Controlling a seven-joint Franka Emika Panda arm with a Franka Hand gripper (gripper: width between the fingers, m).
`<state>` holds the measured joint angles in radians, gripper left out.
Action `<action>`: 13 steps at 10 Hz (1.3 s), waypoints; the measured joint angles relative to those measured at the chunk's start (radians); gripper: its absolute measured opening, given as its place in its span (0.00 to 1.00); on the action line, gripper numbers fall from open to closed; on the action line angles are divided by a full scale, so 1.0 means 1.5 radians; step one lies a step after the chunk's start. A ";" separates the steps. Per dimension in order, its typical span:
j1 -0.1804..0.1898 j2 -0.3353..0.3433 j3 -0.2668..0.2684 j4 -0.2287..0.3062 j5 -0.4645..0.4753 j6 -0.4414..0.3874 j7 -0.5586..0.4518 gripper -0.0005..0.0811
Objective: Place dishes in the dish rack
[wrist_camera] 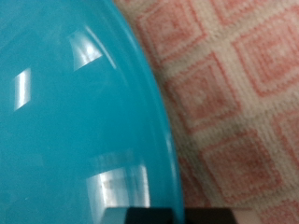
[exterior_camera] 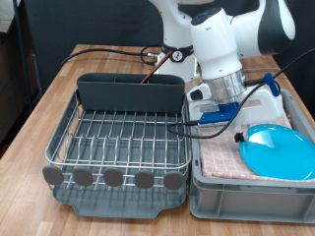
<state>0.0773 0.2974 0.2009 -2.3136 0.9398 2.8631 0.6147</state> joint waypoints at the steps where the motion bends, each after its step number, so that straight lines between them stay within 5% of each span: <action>1: 0.003 -0.003 -0.007 0.001 -0.013 -0.015 0.027 0.04; 4: 0.041 -0.029 -0.067 0.013 -0.185 -0.108 0.257 0.03; 9: 0.065 -0.080 -0.120 0.024 -0.400 -0.187 0.478 0.03; 13: 0.066 -0.140 -0.156 0.064 -0.574 -0.361 0.660 0.03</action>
<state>0.1756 0.0873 -0.0338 -2.2179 0.0789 2.3213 1.6051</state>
